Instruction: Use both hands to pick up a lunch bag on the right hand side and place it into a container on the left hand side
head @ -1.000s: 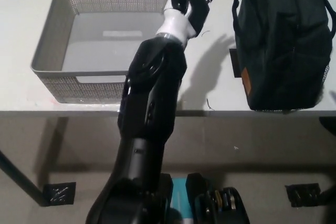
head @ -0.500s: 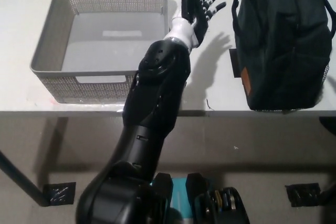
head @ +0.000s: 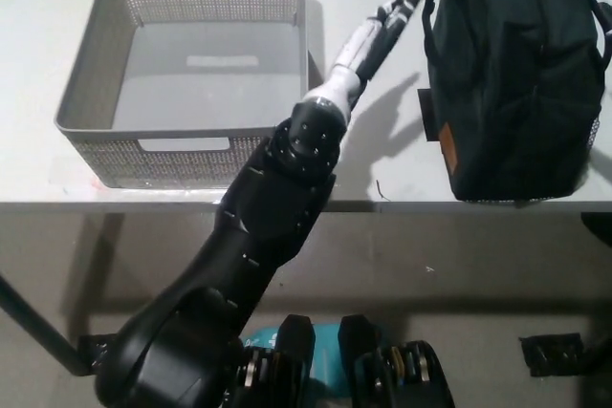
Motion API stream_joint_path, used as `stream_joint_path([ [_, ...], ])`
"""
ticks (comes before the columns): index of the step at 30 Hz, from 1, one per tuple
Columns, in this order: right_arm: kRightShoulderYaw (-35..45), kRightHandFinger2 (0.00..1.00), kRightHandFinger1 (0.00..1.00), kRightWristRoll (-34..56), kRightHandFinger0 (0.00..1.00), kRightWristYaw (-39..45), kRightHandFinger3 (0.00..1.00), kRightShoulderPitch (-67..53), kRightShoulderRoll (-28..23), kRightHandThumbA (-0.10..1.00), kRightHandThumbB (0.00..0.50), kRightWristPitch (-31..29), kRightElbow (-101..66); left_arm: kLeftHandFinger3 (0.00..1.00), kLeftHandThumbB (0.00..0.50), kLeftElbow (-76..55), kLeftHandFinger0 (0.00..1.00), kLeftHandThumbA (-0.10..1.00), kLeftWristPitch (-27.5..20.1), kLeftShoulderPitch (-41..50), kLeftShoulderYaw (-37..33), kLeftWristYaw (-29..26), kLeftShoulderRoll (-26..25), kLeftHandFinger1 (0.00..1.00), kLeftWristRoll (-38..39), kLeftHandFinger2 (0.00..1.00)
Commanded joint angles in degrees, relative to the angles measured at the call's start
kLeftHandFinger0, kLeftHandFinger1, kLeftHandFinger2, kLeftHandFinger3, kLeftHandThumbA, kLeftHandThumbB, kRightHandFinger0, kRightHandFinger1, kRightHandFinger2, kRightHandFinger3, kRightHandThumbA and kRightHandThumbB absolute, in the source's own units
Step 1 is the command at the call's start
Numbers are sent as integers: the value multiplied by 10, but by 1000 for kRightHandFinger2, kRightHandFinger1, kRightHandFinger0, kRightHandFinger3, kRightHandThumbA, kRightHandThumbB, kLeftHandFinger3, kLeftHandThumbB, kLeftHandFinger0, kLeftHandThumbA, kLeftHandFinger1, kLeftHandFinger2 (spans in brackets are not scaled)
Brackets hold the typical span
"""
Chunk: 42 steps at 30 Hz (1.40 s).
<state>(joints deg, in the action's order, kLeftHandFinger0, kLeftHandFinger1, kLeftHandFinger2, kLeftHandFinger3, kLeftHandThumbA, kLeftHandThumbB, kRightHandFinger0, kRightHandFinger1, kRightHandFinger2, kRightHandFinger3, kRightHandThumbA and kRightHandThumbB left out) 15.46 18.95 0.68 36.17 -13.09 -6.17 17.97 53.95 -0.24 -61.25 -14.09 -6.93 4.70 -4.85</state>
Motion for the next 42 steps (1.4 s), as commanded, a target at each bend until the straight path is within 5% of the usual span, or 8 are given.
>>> stream_joint_path([
  [1, -5, 1000, 1000, 2, 1000, 17, 1000, 32, -1, 1000, 191, -21, 22, 1000, 302, 19, 1000, 1000, -58, -51, -6, -36, 12, 1000, -43, 1000],
  [17, 9, 1000, 1000, 29, 1000, 64, 1000, 98, 6, 1000, 212, -99, 263, 1000, 253, 141, 1000, 1000, -93, -63, 23, -42, 41, 1000, -27, 1000],
  [21, 10, 1000, 1000, 30, 1000, 80, 1000, 105, 12, 1000, 188, -119, 317, 1000, 267, 153, 1000, 1000, -98, -63, 32, -24, 51, 1000, -24, 1000],
  [26, 8, 1000, 1000, 26, 1000, 84, 1000, 115, 16, 1000, 251, -138, 352, 1000, 297, 156, 1000, 1000, -94, -61, 44, -17, 56, 1000, -18, 1000],
  [28, 14, 1000, 1000, 39, 1000, 95, 1000, 121, 18, 1000, 230, -136, 364, 1000, 286, 159, 1000, 1000, -93, -61, 48, -15, 57, 1000, -17, 1000],
  [34, 39, 1000, 1000, 78, 1000, 121, 1000, 135, 54, 1000, 189, -120, 415, 1000, 235, 164, 1000, 1000, -100, -52, 53, -6, 64, 1000, -19, 1000],
  [39, 37, 1000, 1000, 83, 1000, 128, 1000, 146, 101, 1000, 189, -115, 435, 1000, 292, 176, 1000, 1000, -96, -53, 55, 9, 66, 1000, -19, 1000],
  [42, 45, 1000, 1000, 101, 1000, 136, 1000, 160, 127, 1000, 211, -101, 445, 1000, 260, 187, 1000, 1000, -105, -61, 55, 11, 67, 1000, -21, 1000],
])
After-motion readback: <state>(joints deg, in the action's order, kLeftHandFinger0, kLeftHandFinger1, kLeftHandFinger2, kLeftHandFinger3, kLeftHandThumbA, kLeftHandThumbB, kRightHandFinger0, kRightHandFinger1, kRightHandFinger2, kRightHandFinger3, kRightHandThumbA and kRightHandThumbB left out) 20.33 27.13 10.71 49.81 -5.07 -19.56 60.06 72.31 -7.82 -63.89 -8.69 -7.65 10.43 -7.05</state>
